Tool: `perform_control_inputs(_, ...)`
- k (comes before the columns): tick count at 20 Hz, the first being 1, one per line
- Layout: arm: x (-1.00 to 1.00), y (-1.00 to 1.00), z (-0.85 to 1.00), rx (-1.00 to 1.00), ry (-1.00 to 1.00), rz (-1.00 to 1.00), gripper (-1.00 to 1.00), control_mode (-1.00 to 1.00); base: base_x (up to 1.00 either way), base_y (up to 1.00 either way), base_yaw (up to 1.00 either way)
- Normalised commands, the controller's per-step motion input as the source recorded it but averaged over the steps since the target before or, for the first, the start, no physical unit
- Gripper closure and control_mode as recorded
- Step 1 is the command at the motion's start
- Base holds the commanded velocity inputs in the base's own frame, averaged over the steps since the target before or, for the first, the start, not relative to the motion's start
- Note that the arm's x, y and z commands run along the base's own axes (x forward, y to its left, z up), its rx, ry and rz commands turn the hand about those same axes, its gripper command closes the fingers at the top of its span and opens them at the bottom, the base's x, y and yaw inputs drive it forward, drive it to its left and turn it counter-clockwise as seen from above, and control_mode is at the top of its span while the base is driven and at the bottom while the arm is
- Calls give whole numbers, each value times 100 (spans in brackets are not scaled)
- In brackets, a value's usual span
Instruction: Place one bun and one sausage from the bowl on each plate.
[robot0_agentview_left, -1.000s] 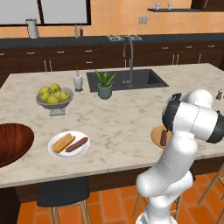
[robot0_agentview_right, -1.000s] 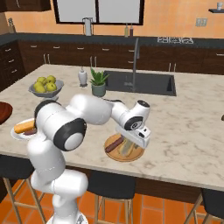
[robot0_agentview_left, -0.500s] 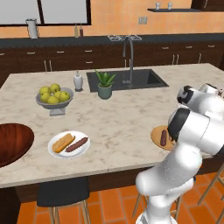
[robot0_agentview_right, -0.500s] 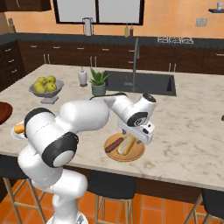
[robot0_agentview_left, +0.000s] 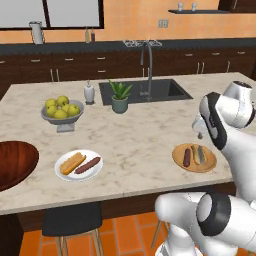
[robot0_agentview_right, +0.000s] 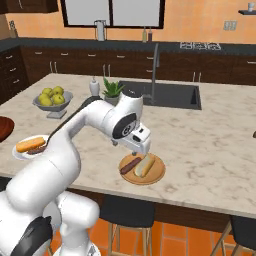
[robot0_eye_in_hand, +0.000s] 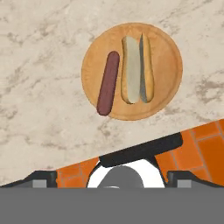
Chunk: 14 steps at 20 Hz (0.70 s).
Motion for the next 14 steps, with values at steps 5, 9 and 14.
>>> perform_control_inputs(5, -60, 100, 67, -12, 16, 7, -100, -100, 0, 0, 0)
perform_control_inputs(9, -67, 100, 40, -9, 13, 10, -100, -100, 0, 0, 0)
perform_control_inputs(14, -66, 100, 17, -10, 8, 9, -100, -100, 0, 0, 0)
